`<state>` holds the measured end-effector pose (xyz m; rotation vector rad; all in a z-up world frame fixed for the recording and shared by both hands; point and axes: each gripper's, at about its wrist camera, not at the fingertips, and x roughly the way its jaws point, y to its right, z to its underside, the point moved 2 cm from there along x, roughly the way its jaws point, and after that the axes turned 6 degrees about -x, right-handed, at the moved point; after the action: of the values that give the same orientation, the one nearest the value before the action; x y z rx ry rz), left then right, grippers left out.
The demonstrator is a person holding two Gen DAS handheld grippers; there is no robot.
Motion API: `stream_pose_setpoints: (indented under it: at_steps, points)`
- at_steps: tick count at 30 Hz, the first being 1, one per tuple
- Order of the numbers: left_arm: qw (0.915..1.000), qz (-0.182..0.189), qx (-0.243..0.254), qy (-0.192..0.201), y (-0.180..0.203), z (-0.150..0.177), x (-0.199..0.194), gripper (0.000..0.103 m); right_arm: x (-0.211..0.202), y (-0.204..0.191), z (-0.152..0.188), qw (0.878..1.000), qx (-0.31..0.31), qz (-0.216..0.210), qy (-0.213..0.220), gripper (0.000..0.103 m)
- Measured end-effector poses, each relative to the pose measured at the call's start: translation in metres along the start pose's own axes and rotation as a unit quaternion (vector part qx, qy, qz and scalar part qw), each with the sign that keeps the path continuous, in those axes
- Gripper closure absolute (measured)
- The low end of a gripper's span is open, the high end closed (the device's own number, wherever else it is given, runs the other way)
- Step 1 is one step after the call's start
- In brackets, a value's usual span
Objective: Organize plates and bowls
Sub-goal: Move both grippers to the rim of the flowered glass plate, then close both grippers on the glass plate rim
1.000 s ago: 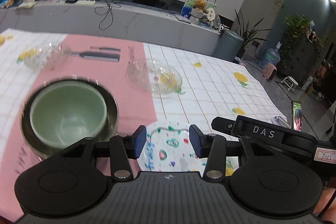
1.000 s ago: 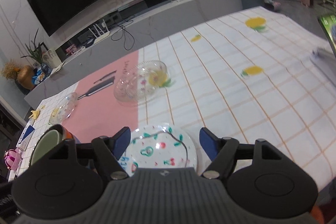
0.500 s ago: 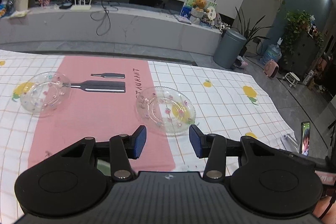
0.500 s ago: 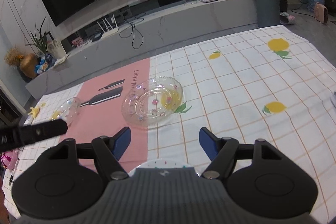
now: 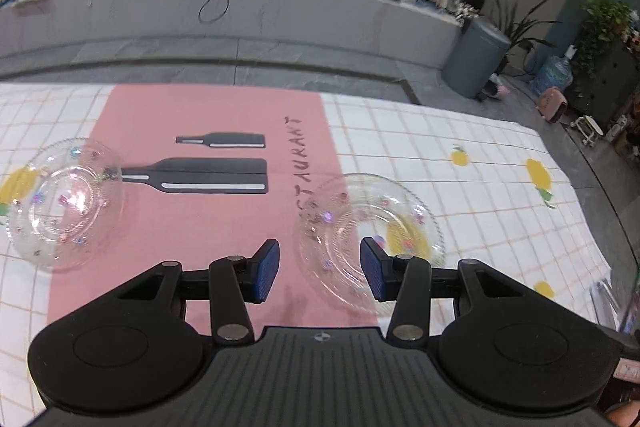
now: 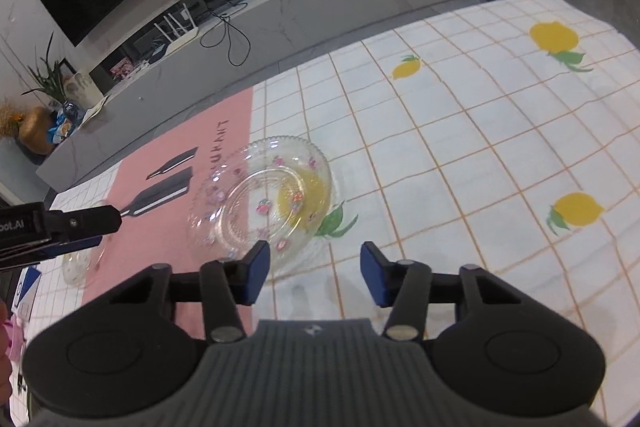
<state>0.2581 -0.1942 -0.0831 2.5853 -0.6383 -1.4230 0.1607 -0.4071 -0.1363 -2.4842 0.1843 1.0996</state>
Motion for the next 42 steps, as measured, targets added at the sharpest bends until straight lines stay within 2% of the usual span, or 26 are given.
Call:
stream_pose_setpoints:
  at_steps: [5,10,15,16,17,19,22,24,25,26,30,42]
  points:
    - [0.9977,0.0,-0.054,-0.042,-0.019,-0.012,0.037,0.053,0.025,0.001,-0.012,1.0,-0.009,0.0,-0.017,0.062]
    - [0.9953,-0.014,-0.071,-0.065,-0.024,-0.014,0.064,0.053,0.046,0.006,-0.021,1.0,0.002,-0.008,-0.026,0.072]
    - [0.9927,-0.011,-0.095,-0.073,-0.027,-0.015,0.08,0.055,0.057,0.014,-0.027,0.999,0.034,-0.014,-0.026,0.073]
    - [0.9928,-0.014,-0.095,-0.073,-0.028,-0.014,0.082,0.056,0.058,0.015,-0.029,0.999,0.039,-0.017,-0.025,0.073]
    - [0.9921,-0.018,-0.099,-0.075,-0.029,-0.014,0.084,0.063,0.059,0.015,-0.03,0.999,0.043,-0.02,-0.025,0.073]
    - [0.9918,-0.015,-0.104,-0.072,-0.029,-0.015,0.085,0.065,0.062,0.014,-0.032,0.998,0.048,-0.024,-0.023,0.074]
    - [0.9921,-0.015,-0.101,-0.072,-0.027,-0.016,0.087,0.073,0.067,0.011,-0.034,0.998,0.046,-0.028,-0.024,0.08]
    - [0.9918,-0.007,-0.103,-0.075,-0.025,-0.016,0.088,0.084,0.068,0.009,-0.035,0.998,0.045,-0.025,-0.022,0.081]
    - [0.991,0.002,-0.106,-0.082,-0.025,-0.016,0.089,0.086,0.068,0.009,-0.035,0.998,0.045,-0.024,-0.022,0.085]
    - [0.9908,-0.002,-0.109,-0.08,-0.024,-0.016,0.088,0.087,0.069,0.008,-0.034,0.998,0.045,-0.022,-0.024,0.089]
    - [0.9922,-0.024,-0.099,-0.073,-0.02,-0.015,0.084,0.087,0.07,0.006,-0.035,0.999,0.035,-0.021,-0.035,0.094]
    - [0.9923,-0.012,-0.096,-0.078,-0.015,-0.017,0.05,0.089,0.04,0.009,-0.031,0.996,0.056,-0.047,-0.046,0.093]
